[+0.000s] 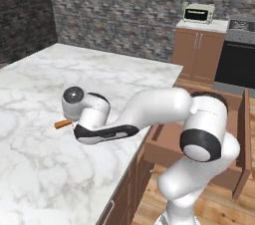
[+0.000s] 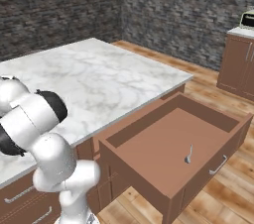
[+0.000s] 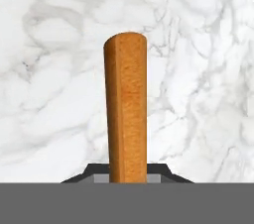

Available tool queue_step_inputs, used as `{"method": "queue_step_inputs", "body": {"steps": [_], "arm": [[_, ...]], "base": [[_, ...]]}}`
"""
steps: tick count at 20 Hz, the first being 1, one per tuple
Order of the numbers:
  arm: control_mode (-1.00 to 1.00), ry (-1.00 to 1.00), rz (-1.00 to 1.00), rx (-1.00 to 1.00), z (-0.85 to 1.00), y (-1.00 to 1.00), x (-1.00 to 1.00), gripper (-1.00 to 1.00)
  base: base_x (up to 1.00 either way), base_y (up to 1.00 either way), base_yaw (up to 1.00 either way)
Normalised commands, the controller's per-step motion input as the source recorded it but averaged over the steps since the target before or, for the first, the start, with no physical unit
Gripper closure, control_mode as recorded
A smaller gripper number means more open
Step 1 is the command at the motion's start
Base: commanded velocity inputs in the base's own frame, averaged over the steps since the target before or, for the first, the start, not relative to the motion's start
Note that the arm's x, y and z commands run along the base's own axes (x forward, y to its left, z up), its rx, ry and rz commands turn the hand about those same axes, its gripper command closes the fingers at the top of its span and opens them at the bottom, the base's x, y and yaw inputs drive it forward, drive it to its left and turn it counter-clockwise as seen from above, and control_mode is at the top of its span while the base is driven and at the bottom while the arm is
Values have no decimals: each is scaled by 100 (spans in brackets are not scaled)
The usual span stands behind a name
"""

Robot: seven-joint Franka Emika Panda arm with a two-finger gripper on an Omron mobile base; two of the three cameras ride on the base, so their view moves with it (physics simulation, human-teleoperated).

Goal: Organize the utensils by type. Pick up the wooden spoons from the counter and place them in the open cabinet. Then pick up the metallic utensils from the counter and place them in the open drawer.

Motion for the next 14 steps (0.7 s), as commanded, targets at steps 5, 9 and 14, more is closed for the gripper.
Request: {"method": "queue_step_inputs", "body": {"steps": [5,9,14], "arm": [[-100,-33,-21,57,40,-100,19,100],[-100,-9,-26,46,80,-100,8,100],[-100,1,-37,35,98,-100,13,100]], "base": [[0,0,0],[0,0,0],[0,0,0]]}}
